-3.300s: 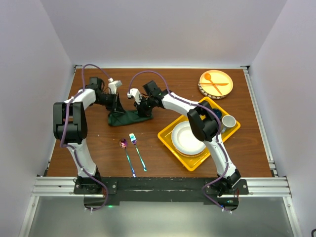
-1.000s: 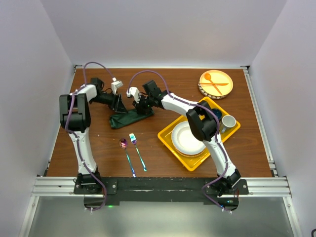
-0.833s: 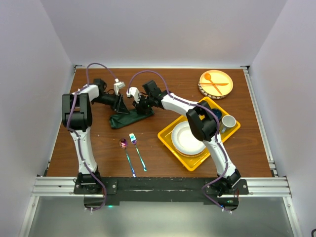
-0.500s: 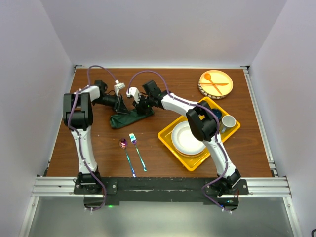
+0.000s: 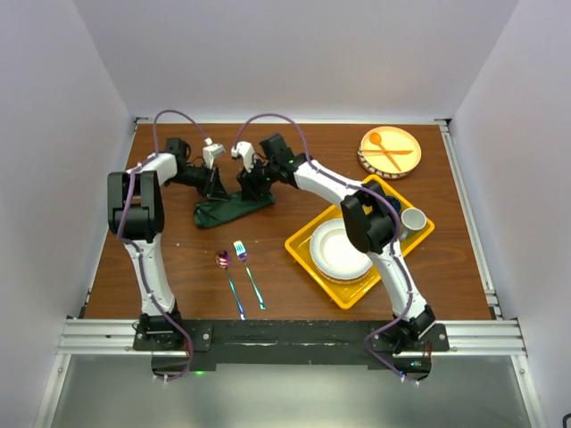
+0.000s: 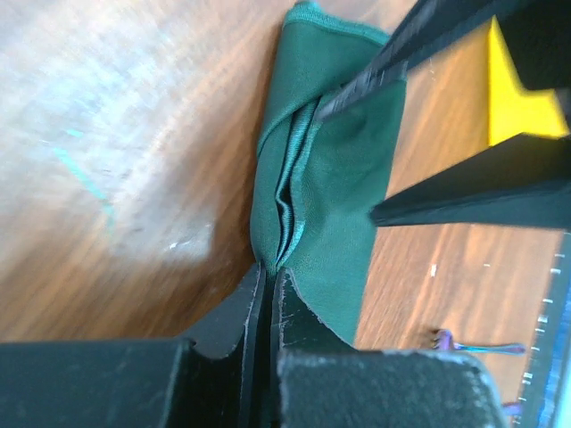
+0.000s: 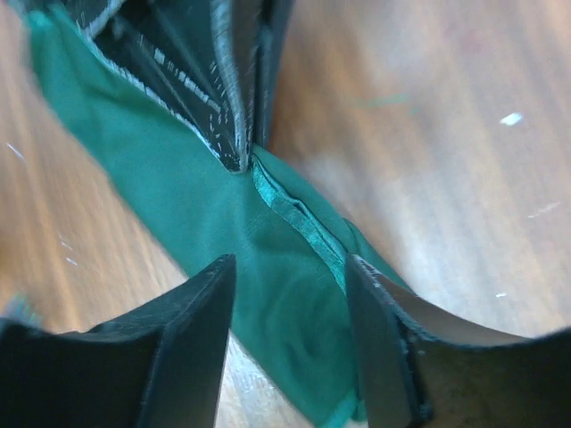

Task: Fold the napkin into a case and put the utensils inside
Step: Pick up the smaller rectangle-folded napkin from the center of the board, then pass from the left arm to the right

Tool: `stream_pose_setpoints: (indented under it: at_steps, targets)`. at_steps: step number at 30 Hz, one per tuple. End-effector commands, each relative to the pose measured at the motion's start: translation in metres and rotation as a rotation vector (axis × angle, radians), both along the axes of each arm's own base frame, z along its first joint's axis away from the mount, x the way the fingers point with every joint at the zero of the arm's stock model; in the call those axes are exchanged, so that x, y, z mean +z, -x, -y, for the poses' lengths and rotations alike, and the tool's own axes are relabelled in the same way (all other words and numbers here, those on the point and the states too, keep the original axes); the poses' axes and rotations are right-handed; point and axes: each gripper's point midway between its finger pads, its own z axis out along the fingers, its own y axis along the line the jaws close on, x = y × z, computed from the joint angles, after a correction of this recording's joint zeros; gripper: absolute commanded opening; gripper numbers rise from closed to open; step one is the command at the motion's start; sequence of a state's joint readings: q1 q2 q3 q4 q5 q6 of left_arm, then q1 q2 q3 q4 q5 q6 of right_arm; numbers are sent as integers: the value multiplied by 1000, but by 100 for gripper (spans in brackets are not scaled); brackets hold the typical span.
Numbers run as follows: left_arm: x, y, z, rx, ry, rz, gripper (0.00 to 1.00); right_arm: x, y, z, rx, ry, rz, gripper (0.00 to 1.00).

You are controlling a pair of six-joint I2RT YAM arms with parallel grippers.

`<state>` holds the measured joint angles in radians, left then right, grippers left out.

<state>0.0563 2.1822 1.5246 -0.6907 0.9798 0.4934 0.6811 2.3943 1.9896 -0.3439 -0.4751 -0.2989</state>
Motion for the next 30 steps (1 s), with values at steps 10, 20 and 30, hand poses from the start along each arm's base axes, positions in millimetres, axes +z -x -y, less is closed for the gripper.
stream_pose_setpoints:
  at_steps: [10,20,30]
  targets:
    - [52,-28,-16,-118,-200,443,0,141,-53,35,-56,-322,33,82]
    - [84,-22,-6,-300,-265,742,0,128,-44,21,190,-318,127,82]
    - [100,-9,14,-381,-244,859,0,115,-6,-7,347,-340,128,80]
